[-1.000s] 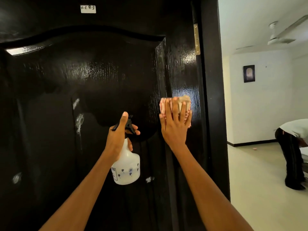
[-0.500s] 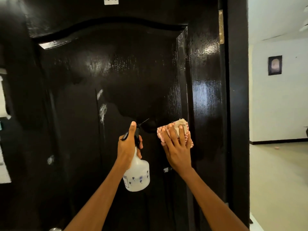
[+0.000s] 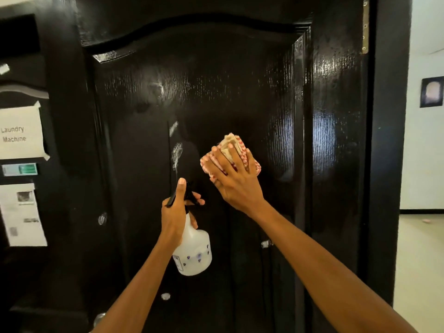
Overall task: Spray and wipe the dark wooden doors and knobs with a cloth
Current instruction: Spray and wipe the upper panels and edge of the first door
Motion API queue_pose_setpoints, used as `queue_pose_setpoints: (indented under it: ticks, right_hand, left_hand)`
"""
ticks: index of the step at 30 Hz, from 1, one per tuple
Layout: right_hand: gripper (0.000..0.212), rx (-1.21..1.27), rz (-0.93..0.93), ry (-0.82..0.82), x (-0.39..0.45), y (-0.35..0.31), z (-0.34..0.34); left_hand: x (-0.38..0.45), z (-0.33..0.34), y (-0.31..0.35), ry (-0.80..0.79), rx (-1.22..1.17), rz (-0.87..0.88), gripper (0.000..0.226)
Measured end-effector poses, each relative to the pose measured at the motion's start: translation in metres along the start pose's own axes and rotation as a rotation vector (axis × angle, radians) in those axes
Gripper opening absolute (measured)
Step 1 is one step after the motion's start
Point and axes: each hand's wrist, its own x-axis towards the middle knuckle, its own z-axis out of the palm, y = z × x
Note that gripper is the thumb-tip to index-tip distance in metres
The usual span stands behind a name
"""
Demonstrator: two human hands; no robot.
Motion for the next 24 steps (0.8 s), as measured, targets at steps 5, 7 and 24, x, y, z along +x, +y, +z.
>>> queue_pose_setpoints:
  ticks: [5, 7, 24]
  right_hand:
    - [0.056, -0.033, -0.285, -0.044, -0.056, 0.016, 0.004]
    - [0.056, -0.069, -0.204, -0.01, -0.086, 0.034, -0.001]
    - [0.057, -0.011, -0.484, -0.168, -0.072, -0.068, 0.036]
  left_hand:
    - [0.006, -0.008, 0.002, 0.123, -0.034, 0.108, 0.07]
    - [0.008, -0.012, 0.003, 0.104, -0.037, 0.114, 0.07]
    - [0.025, -0.082, 0.01, -0.002, -0.047, 0.077, 0.071]
